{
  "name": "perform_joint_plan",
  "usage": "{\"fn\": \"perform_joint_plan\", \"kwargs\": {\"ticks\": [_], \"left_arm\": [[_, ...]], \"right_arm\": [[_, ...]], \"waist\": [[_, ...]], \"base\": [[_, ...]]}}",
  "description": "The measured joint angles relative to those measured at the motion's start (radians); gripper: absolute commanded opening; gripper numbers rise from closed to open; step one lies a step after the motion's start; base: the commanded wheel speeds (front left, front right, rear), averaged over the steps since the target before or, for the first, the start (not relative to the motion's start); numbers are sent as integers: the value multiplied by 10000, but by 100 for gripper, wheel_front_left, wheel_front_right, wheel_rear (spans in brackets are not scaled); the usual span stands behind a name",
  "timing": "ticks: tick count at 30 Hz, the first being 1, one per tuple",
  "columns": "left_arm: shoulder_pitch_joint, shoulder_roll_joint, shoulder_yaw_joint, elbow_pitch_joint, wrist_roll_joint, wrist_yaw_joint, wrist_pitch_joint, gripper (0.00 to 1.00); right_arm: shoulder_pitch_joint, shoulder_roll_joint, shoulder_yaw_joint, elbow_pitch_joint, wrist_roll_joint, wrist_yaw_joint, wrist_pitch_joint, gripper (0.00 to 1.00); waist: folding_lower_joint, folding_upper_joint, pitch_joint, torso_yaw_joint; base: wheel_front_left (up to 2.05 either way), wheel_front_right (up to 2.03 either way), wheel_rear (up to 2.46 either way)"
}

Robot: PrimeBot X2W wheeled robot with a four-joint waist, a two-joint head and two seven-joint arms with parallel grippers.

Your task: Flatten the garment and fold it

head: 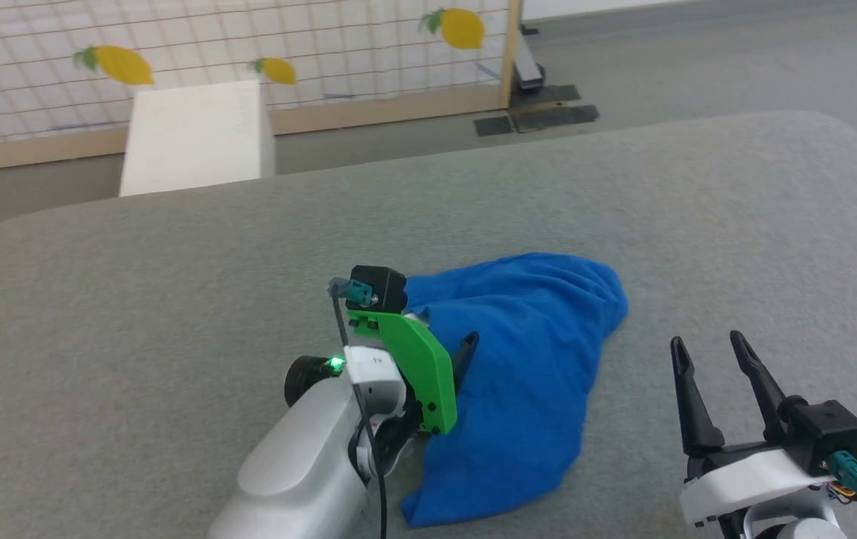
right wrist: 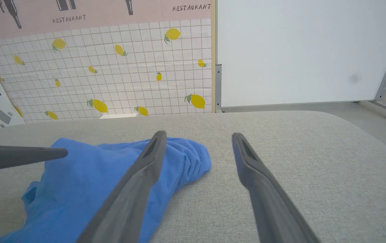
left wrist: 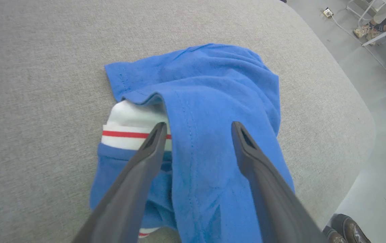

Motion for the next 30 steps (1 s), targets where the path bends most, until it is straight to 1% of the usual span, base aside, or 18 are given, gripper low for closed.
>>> {"fn": "perform_joint_plan", "kwargs": {"ticks": [3, 5, 6, 7, 8, 9, 11, 14, 16, 19, 21, 26, 27, 28, 29, 30], "left_arm": [[-151, 0, -46, 167, -48, 234, 318, 100], [-215, 2, -79, 247, -50, 272, 472, 100], [-218, 0, -81, 244, -67, 268, 495, 96], [-218, 2, -88, 217, -92, 213, 485, 47], [-222, 6, -117, 176, -90, 136, 428, 7], [-231, 4, -140, 123, -86, 67, 320, 0], [-320, 6, -169, -59, -25, -157, -203, 0], [-573, 25, -476, -412, 159, -673, -863, 0], [-605, 29, -897, -759, 136, -1016, -1091, 0], [-523, 29, -2044, -1467, -84, -1346, -1131, 0], [-390, 8, -2836, -1758, -165, -1438, -861, 0], [500, 59, -4637, -1931, -838, -1455, 309, 0], [926, 244, -5425, -2010, -1672, -1457, 989, 0], [991, 303, -5532, -1977, -1871, -1457, 1120, 0], [1015, 391, -5657, -1967, -1964, -1457, 1216, 46], [1020, 449, -5659, -1956, -2056, -1457, 1191, 100]], "right_arm": [[0, -2, -15, 35, 38, 0, -13, 100], [0, 0, -17, 63, 63, 0, -40, 100], [0, 0, -21, 69, 63, 0, -67, 100], [0, -2, -31, 77, 63, 0, -71, 100], [0, -2, -42, 82, 65, 0, -71, 100], [-1, -2, -56, 96, 69, 0, -75, 100], [-6, -4, -69, 123, 92, 0, -100, 100], [-41, 0, -84, 151, 117, 0, -104, 100], [-49, -2, -119, 153, 148, 0, -113, 100], [-81, 0, -173, 159, 151, 0, -117, 100], [-96, 0, -211, 153, 151, 0, -155, 100], [-103, -2, -357, 113, 151, 0, -174, 100], [-105, -2, -420, 63, 150, 0, -173, 100], [-105, -2, -430, 50, 148, 0, -173, 100], [-105, -2, -431, 44, 148, 0, -173, 100], [-105, -2, -431, 35, 148, 0, -173, 100]], "waist": [[0, -1, 91, -258], [0, 0, 157, -390], [0, 0, 184, -427], [0, 0, 219, -460], [0, 0, 248, -479], [0, 0, 266, -481], [0, 0, 284, -431], [1, 0, 290, -325], [0, 0, 279, -249], [0, 0, 250, -138], [1, 0, 236, -83], [1, 0, 229, 51], [0, 0, 244, 131], [0, 0, 248, 155], [0, 0, 252, 186], [0, 0, 255, 220]], "base": [[0, 0, 0], [0, 0, 0], [0, 0, 0], [0, 0, 0], [0, 0, 0], [0, 0, 0], [0, 0, 0], [0, 0, 0], [0, 0, 0], [0, 0, 0], [0, 0, 0], [0, 0, 0], [0, 0, 0], [0, 0, 0], [0, 0, 0], [0, 0, 0]]}}
